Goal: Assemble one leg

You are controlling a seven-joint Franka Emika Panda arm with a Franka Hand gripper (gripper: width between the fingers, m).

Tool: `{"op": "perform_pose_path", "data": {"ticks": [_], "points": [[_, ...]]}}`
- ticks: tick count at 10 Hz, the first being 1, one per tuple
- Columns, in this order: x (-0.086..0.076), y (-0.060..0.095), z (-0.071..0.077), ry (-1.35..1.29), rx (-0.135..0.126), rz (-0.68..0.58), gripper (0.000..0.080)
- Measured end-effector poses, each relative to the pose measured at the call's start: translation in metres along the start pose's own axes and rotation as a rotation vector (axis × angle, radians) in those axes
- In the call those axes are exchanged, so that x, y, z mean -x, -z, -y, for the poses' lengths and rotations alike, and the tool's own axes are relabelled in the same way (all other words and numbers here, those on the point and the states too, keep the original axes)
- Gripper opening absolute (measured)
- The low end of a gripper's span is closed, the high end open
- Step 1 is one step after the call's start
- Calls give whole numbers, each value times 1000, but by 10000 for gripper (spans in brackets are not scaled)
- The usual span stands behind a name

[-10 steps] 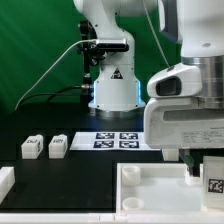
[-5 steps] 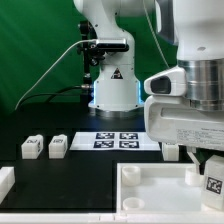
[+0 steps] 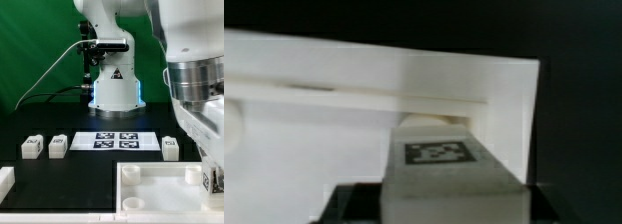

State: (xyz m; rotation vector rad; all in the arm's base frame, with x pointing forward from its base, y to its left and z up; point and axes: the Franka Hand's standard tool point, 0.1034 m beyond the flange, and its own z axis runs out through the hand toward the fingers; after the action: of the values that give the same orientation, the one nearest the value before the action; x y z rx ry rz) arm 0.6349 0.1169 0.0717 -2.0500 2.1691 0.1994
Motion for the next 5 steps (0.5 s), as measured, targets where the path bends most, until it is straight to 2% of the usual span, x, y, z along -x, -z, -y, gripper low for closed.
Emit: {"op": "perform_pose_path", "data": {"ticks": [1, 3, 4, 5], "points": [[3, -2, -2, -51, 1, -1, 299], [4, -2, -2, 25, 2, -1, 297], [4, -3, -3, 57, 2, -1, 469], [3, -6, -4, 173, 2, -3, 586]]}}
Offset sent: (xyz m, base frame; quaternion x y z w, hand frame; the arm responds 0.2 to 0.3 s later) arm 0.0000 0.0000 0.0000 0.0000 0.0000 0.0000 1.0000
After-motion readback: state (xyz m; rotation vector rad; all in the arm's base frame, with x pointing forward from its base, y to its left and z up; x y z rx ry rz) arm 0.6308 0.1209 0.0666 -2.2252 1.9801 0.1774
